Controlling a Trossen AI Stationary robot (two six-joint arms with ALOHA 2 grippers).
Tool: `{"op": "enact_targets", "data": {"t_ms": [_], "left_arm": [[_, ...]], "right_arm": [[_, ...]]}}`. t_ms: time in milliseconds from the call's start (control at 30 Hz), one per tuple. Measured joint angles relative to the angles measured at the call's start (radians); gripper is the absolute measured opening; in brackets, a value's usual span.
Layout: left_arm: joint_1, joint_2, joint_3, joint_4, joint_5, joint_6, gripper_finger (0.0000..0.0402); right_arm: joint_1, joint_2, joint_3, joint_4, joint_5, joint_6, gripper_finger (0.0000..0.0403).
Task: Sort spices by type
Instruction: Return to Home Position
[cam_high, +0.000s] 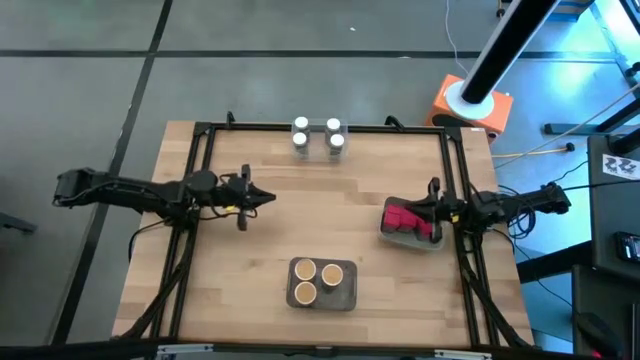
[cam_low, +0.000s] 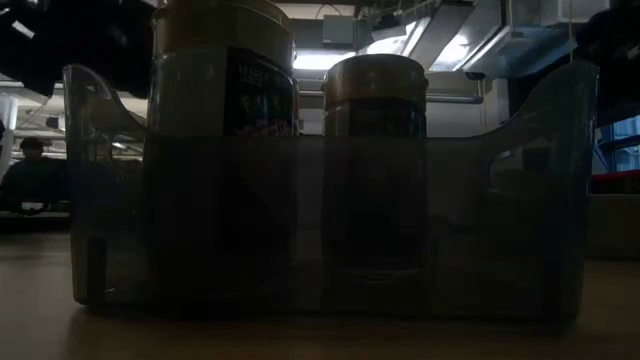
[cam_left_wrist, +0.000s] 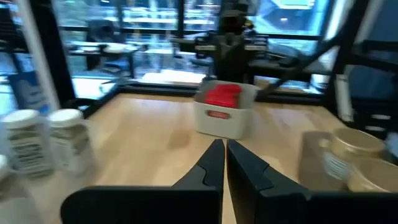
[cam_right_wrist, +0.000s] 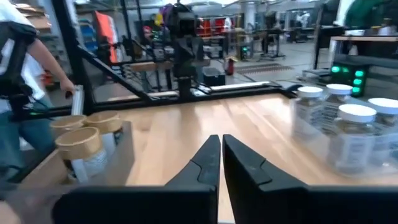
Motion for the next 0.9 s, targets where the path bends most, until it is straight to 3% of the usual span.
{"op": "enact_targets", "data": {"t_ms": [100, 267, 400, 567, 767, 900], "left_arm": [[0.030, -0.008, -0.026, 0.036, 0.073, 0.000, 0.0002], [0.101, -0.075, -0.073, 0.013, 0.073, -0.014, 0.0002], [0.135, -0.189, -0.116, -0.052, 0.018, -0.034, 0.0004], [0.147, -0.351, -0.120, -0.218, -0.006, -0.051, 0.0002], [0.143, -0.510, -0.121, -0.427, -0.109, -0.080, 0.0001], [0.143, -0.594, -0.180, -0.436, -0.115, -0.100, 0.0003]], "right_arm": [[0.000, 0.007, -0.003, 0.006, -0.055, -0.002, 0.0021], [0.000, 0.008, -0.003, 0.000, -0.041, -0.003, 0.0021], [0.000, 0.008, -0.003, 0.000, -0.038, 0.000, 0.0021], [0.000, 0.008, -0.006, 0.020, -0.037, 0.000, 0.0021], [0.000, 0.008, -0.006, 0.022, -0.037, 0.000, 0.0021], [0.000, 0.008, -0.006, 0.023, -0.037, 0.000, 0.0021]]}}
